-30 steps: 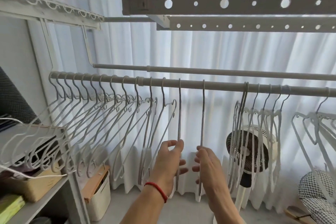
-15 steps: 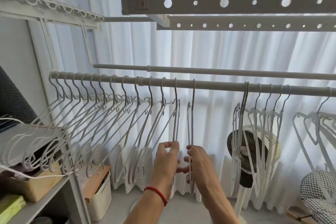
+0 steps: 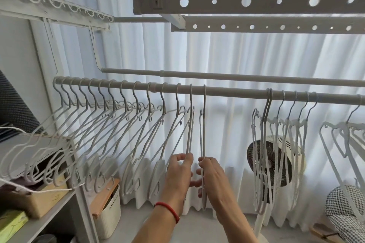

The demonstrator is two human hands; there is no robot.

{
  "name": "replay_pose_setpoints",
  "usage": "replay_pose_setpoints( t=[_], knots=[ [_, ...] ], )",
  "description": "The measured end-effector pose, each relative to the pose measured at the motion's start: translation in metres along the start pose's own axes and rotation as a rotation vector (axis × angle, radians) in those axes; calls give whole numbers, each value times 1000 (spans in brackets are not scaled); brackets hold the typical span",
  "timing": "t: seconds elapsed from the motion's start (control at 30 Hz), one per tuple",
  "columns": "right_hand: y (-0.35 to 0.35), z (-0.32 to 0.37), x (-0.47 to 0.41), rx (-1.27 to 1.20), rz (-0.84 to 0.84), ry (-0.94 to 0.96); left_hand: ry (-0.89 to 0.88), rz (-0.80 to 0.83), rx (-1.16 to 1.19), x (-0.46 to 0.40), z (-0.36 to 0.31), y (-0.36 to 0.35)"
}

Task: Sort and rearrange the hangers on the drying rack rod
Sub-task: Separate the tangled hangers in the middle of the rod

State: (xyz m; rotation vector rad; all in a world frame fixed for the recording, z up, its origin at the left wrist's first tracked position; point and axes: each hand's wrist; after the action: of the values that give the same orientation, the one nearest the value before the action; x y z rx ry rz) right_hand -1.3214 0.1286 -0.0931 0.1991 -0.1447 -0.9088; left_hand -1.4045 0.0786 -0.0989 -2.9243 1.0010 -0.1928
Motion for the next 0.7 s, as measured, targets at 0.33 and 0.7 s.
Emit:
replay_pose_setpoints(
  t=[0.33, 0.7],
  knots=[
    [-2, -2, 0, 29, 12, -3, -76, -25, -169, 8, -2, 4],
    [22, 1, 40, 221, -184, 207, -833, -251, -622, 53, -14, -4]
  ],
)
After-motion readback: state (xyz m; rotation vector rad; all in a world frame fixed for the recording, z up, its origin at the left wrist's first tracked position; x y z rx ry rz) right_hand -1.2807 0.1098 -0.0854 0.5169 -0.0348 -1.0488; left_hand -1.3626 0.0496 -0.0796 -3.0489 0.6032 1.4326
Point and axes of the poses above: each hand's wrist, its own x-axis away from the middle knuckle, its own y-axis out of the back of the hand, z = x × y, and after that the axes turned 3 degrees about x, right-handed
